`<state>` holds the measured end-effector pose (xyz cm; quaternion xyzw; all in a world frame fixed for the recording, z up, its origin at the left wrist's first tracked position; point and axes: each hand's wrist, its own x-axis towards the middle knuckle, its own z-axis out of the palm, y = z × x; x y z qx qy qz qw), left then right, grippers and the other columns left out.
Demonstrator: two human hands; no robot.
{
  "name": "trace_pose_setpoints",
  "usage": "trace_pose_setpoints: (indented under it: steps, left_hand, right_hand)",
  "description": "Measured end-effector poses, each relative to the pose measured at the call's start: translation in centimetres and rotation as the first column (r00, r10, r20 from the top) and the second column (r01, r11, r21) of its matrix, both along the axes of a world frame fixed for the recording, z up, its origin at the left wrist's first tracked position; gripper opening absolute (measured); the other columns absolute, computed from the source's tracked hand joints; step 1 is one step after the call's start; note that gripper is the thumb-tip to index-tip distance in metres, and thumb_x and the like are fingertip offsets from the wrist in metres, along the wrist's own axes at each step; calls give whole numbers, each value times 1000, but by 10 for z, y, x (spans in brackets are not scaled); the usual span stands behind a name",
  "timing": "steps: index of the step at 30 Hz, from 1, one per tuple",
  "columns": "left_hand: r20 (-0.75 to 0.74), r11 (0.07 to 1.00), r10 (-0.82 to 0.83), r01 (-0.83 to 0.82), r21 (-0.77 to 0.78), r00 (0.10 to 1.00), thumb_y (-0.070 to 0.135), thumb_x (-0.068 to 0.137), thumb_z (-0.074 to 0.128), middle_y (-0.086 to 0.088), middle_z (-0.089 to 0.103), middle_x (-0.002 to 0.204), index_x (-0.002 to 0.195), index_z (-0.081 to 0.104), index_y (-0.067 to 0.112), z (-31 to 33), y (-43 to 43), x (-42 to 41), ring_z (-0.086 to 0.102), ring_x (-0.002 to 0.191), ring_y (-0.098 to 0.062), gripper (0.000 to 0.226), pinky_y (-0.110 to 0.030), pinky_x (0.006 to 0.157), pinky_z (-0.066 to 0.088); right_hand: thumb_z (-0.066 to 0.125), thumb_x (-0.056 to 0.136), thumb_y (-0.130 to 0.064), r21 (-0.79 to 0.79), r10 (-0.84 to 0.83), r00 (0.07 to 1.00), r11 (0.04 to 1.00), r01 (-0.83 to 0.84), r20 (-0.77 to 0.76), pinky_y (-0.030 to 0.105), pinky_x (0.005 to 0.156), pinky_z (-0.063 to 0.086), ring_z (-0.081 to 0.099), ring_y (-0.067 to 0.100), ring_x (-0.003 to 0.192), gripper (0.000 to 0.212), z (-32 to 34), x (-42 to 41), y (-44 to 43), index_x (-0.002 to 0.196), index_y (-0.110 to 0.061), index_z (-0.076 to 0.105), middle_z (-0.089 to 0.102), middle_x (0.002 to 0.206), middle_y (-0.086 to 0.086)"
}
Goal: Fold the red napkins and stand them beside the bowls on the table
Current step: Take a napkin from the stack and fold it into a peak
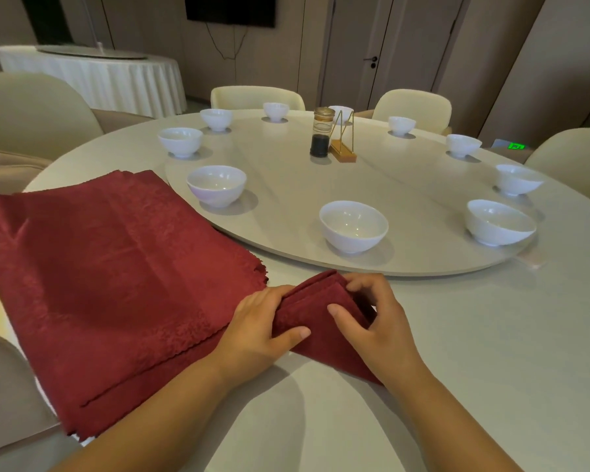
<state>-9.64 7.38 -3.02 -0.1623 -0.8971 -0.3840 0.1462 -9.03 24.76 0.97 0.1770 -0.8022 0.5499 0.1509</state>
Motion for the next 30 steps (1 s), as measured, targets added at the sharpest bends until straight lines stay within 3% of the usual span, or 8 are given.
trace_pose_setpoints:
  steps: [6, 11, 16, 19, 22, 25, 27, 30]
  left_hand:
    - [-139, 992, -21, 3, -129, 990, 61, 82, 41, 7, 58, 99, 115, 44, 25, -10, 4, -1, 42, 94, -4, 49, -15, 85, 27]
    - [-115, 999, -13, 18, 37, 993, 83, 74, 16, 34, 33, 116, 119, 30, 43, 12, 12, -7, 28, 105, 22, 62, -2, 97, 16]
    - [-85, 976, 76, -57, 208, 993, 56, 80, 20, 30, 32, 121, 131, 37, 25, 22, 33, -38, 30, 116, 8, 62, 4, 94, 10]
    - [-61, 994, 53, -46, 99, 997, 48, 84, 21, 9, 40, 131, 136, 39, 11, 15, 40, -59, 37, 125, -11, 66, -9, 100, 15]
    - [1, 990, 54, -53, -133, 999, 53, 75, 7, -5, 40, 142, 138, 38, 9, 4, 39, -75, 35, 132, -17, 83, -19, 107, 13]
    - [-71, 912, 91, -112, -394, 993, 33, 83, 27, -9, 62, 120, 117, 62, 6, -5, 40, -80, 60, 110, -25, 56, -27, 102, 27]
    - [-197, 875, 129, -204, -438, 972, 27, 80, 36, -7, 69, 107, 105, 68, 8, -11, 41, -83, 67, 96, -23, 45, -29, 92, 29]
    - [-261, 861, 145, -251, -442, 954, 28, 79, 36, -7, 69, 105, 103, 69, 8, -14, 42, -83, 67, 95, -22, 45, -31, 91, 29]
  right_hand:
    - [56, 73, -32, 49, -5, 1000, 999, 5, 0, 12, 65, 42, 56, 7, 75, 6, 4, -14, -1, 69, -33, 51, 61, 85, -15]
    - [69, 79, -16, -8, -57, 998, 998, 57, 0, 10, 61, 40, 55, 3, 66, 24, 11, -21, 15, 67, -28, 53, 61, 70, -17]
    - [65, 80, -3, -38, -222, 974, 975, 221, -39, 8, 59, 39, 53, 0, 60, 29, 23, -31, 52, 66, -24, 53, 59, 63, -20]
    - [65, 81, -2, -69, -303, 951, 952, 299, -61, 7, 58, 39, 53, -1, 60, 27, 35, -38, 77, 66, -22, 53, 58, 61, -21]
    - [64, 82, -2, -82, -369, 925, 928, 363, -93, 4, 58, 38, 52, -6, 58, 27, 49, -46, 101, 66, -21, 52, 58, 60, -24]
    - [63, 83, -3, -75, -422, 897, 907, 415, -130, 3, 60, 38, 52, -10, 58, 29, 60, -55, 118, 66, -23, 51, 58, 60, -28]
    - [63, 83, -6, -44, -445, 883, 895, 443, -149, 3, 60, 38, 51, -11, 59, 29, 69, -60, 126, 66, -25, 50, 58, 62, -29]
    - [62, 85, -8, -14, -472, 863, 878, 478, -180, 2, 58, 38, 51, -12, 59, 30, 84, -65, 133, 66, -28, 48, 58, 60, -21]
